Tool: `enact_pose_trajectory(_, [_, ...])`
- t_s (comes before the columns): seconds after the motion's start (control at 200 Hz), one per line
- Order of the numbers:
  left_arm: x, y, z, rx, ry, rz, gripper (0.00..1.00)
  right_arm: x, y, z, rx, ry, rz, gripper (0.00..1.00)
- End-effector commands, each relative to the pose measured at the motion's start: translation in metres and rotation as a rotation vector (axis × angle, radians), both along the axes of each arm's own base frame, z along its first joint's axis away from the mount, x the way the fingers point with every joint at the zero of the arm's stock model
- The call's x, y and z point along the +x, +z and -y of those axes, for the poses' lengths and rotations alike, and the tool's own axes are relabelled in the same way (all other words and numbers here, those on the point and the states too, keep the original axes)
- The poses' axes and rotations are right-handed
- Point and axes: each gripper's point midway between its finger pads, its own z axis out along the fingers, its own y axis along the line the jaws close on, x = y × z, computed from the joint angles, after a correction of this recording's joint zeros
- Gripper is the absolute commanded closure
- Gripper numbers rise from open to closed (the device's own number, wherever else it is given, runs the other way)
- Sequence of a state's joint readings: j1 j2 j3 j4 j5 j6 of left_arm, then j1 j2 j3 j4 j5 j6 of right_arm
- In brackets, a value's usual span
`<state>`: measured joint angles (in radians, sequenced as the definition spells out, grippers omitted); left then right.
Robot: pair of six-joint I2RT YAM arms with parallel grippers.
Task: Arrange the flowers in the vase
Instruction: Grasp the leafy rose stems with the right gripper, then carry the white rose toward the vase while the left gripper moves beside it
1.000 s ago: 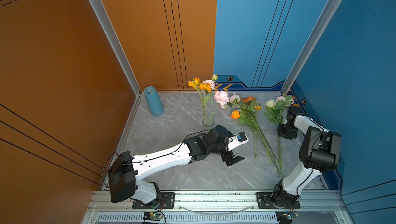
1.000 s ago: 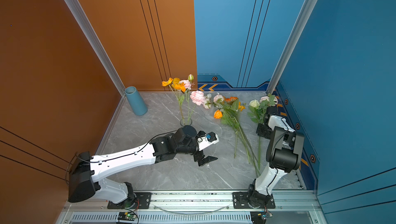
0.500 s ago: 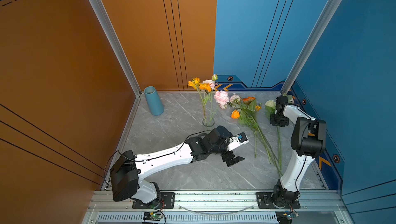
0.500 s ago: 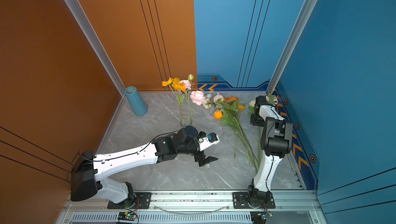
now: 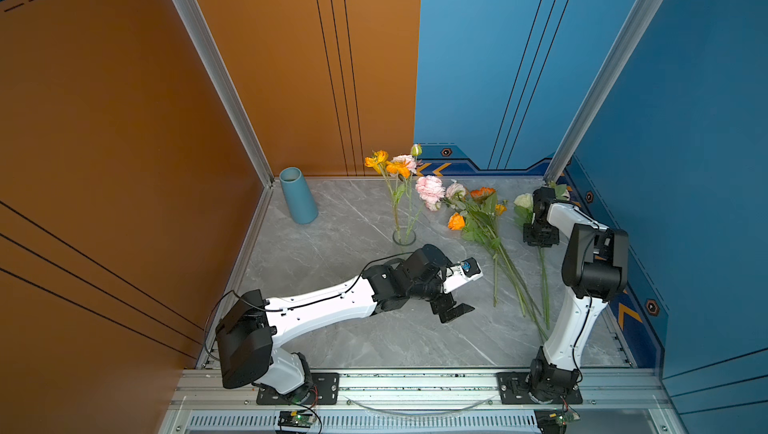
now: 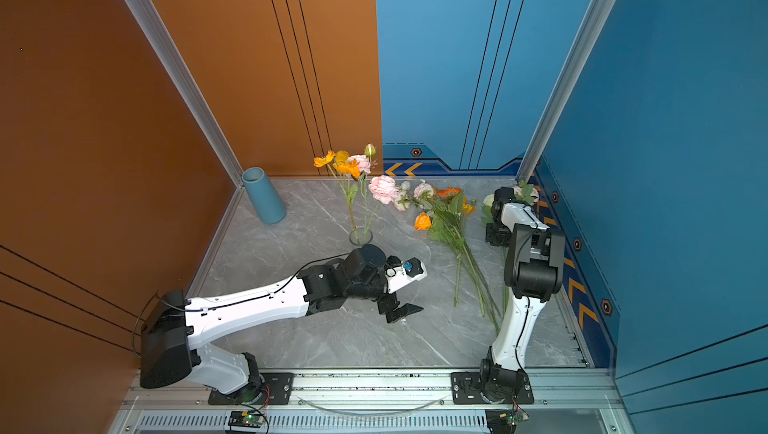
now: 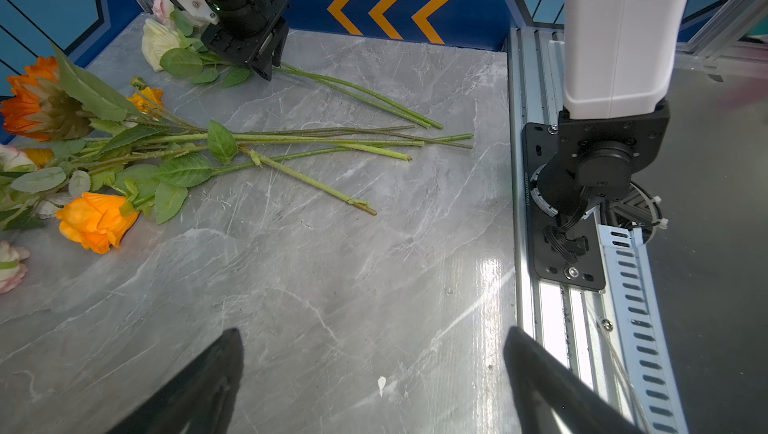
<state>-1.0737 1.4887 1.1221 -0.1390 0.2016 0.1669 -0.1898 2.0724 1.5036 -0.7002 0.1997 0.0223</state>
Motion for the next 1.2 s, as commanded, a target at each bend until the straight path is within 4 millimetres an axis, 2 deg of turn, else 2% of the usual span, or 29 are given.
enact_pose_trajectory(0.0, [0.002,0.007,0.004,-0.012,-0.002,0.006,0.02,-0.008,-0.011,0.0,-0.01,0.011,-0.07,0.75])
enact_pose_trajectory(0.17, [0.0,0.007,0.004,-0.011,-0.005,0.006,0.02,-0.011,-0.018,-0.007,-0.001,0.024,-0.092,0.82])
enact_pose_trajectory(0.235, [0.0,0.007,0.004,-0.009,-0.006,0.008,0.02,-0.01,-0.018,-0.012,0.006,0.039,-0.091,0.88])
enact_pose_trajectory(0.31, [-0.001,0.007,0.004,-0.008,-0.009,0.008,0.02,-0.008,-0.018,-0.022,0.022,0.069,-0.09,1.0])
enact_pose_trajectory(0.576, [-0.002,0.008,0.004,0.005,-0.011,0.029,0.02,-0.002,-0.009,-0.048,0.047,0.117,-0.055,1.0])
enact_pose_trajectory(0.601, [-0.003,0.009,0.003,0.005,-0.011,0.029,0.02,0.001,0.004,-0.051,0.055,0.114,-0.015,1.0])
enact_pose_trajectory(0.756, [-0.004,0.018,0.0,-0.002,-0.018,0.058,0.02,0.005,0.041,-0.069,0.105,0.099,0.103,1.0])
enact_pose_trajectory(0.966, [-0.007,0.037,-0.013,-0.045,-0.064,0.125,0.02,-0.003,0.1,-0.076,0.092,0.054,0.267,1.0])
enact_pose_trajectory(1.076, [-0.011,0.053,-0.025,-0.098,-0.111,0.161,0.02,-0.012,0.128,-0.082,0.086,0.05,0.339,1.0])
enact_pose_trajectory(1.196, [-0.01,0.086,-0.046,-0.204,-0.126,0.209,0.02,-0.023,0.166,-0.091,0.085,0.05,0.447,1.0])
